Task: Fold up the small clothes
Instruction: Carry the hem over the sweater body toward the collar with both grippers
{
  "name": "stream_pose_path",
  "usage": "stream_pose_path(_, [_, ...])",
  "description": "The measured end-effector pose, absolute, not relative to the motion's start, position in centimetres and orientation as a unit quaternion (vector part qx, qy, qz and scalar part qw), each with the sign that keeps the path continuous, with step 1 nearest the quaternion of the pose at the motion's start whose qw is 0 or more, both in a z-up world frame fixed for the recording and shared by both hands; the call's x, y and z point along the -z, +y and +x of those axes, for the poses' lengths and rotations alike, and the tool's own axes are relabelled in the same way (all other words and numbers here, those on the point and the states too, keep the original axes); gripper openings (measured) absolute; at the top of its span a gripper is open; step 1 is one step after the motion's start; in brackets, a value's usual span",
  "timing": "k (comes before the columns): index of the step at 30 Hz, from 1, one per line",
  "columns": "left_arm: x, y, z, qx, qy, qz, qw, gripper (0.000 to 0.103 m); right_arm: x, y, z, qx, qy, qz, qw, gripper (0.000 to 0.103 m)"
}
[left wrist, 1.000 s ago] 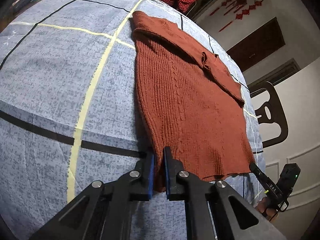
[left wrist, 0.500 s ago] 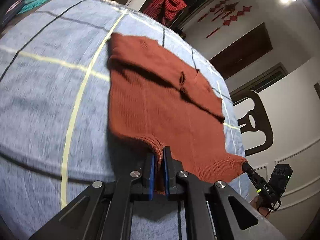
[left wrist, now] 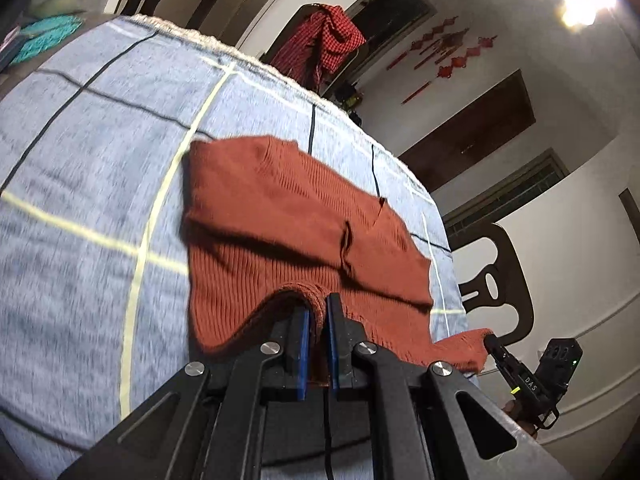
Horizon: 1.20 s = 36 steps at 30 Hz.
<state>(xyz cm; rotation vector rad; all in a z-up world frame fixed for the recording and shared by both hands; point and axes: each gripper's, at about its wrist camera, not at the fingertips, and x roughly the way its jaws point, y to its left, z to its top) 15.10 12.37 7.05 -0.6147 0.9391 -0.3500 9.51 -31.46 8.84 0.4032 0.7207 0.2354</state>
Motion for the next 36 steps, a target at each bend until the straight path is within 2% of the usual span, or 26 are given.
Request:
stream_pose_path(16, [-6.7,12.7,22.1,0.147,0.434,-0.313,0.832,0.010,-9.7,-31.6,17.4,-0.107,0.353,0.189,0.910,0.007])
stream_pose_path(36, [-4.4,13.4,30.6,0.120,0.473,-0.341,0.803,0.010,-7.4,-32.4,26.5,-0.085,0.403,0.215,0.885,0.007])
